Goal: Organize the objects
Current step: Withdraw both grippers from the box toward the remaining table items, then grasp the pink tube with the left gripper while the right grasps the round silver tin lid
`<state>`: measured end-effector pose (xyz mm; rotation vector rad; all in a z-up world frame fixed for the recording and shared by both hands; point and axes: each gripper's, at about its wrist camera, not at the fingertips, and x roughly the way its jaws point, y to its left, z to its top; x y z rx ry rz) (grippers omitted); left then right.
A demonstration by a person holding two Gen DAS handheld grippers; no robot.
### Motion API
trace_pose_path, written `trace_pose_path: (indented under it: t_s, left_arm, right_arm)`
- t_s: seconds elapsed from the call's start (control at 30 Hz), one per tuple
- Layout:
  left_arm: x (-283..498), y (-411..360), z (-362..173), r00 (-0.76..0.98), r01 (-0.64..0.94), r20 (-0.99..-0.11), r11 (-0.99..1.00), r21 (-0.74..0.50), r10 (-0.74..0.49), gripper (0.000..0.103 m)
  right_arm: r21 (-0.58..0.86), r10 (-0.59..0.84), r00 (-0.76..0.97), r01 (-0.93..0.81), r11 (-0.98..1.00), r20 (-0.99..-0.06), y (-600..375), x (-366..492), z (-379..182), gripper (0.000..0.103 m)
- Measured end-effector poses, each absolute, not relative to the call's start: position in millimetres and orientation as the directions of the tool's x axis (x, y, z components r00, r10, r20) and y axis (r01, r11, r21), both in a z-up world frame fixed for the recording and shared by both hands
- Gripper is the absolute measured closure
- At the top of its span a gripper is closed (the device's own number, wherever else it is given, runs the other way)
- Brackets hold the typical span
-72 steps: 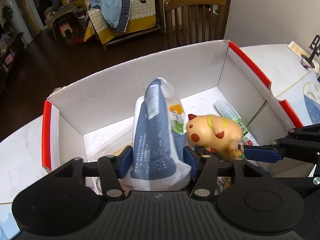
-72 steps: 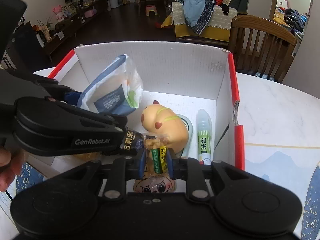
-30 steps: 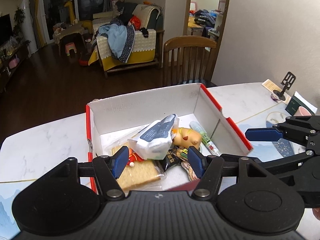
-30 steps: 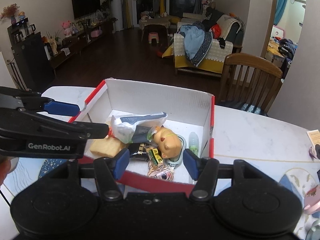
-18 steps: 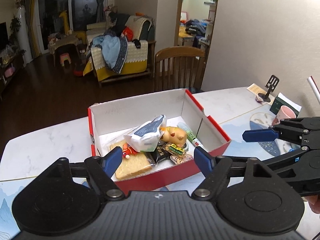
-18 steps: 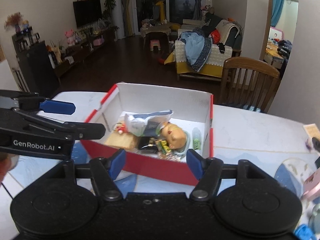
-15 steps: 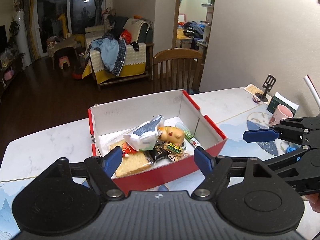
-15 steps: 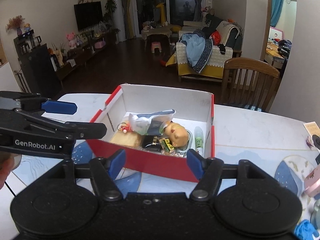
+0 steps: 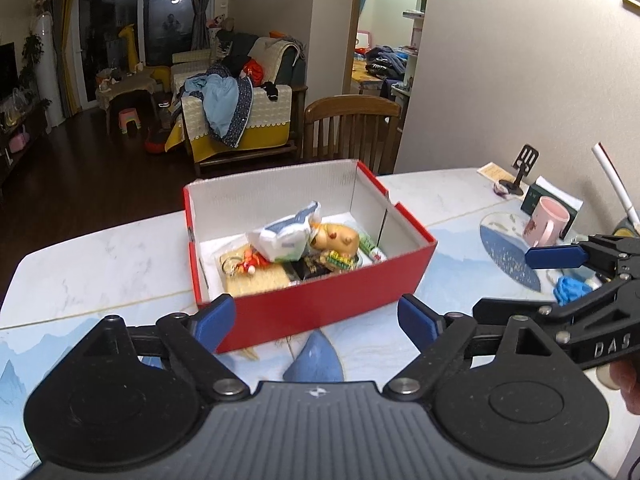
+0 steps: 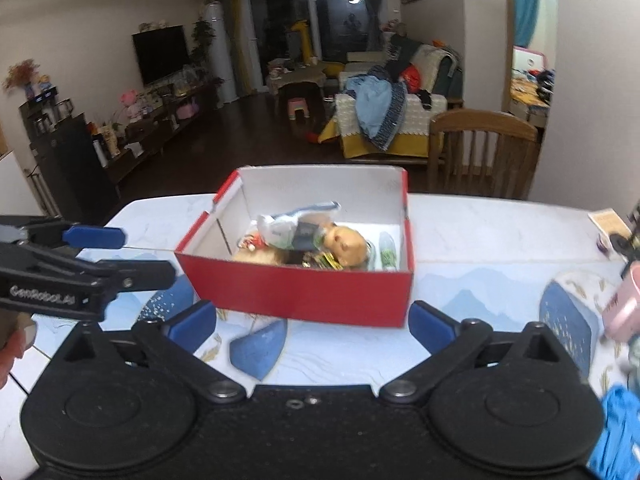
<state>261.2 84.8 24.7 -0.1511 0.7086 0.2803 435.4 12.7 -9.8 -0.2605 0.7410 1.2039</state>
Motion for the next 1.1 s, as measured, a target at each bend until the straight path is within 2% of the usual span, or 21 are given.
trace_pose_path:
  t_s: [0.07, 0.47, 0.57, 0.83, 1.1]
  left_arm:
    - [254.0, 81.1, 18.3, 0.726, -0.300, -0.659, 0.953, -0.047, 0.196, 0.000]
    - [231.2, 55.3, -43.8, 0.683, -0.352, -0.710, 0.929, -0.113, 0.173, 0.000]
    - [232.6, 47.1, -63.6, 0.656, -0.345, -0.744, 0.927, -0.146, 0.127, 0.000]
    - [235.9, 25.8, -104.7, 0.598, -0.358, -0.790, 0.927, -0.113, 0.135, 0.000]
    - [241.0, 10.3, -126.8, 0.595, -0.373, -0.778, 0.927, -0.047, 0.201, 0.000]
  right_arm:
    - [0.192, 0.735, 0.168, -0.905, 0.379, -0.657, 9.2, 434.4, -17.5, 0.001]
    - [0.161, 0.655, 0.188, -0.887, 0.433, -0.732, -4.3, 426.4, -66.2, 0.001]
    - [0.165, 0.637, 0.184, -0.879, 0.448, -0.748, -3.7, 427.5, -79.0, 0.001]
    - [0.184, 0.603, 0.147, -0.872, 0.453, -0.784, 2.1, 423.8, -106.5, 0.001]
    - [0.200, 0.564, 0.096, -0.875, 0.440, -0.820, 18.1, 420.1, -124.5, 0.001]
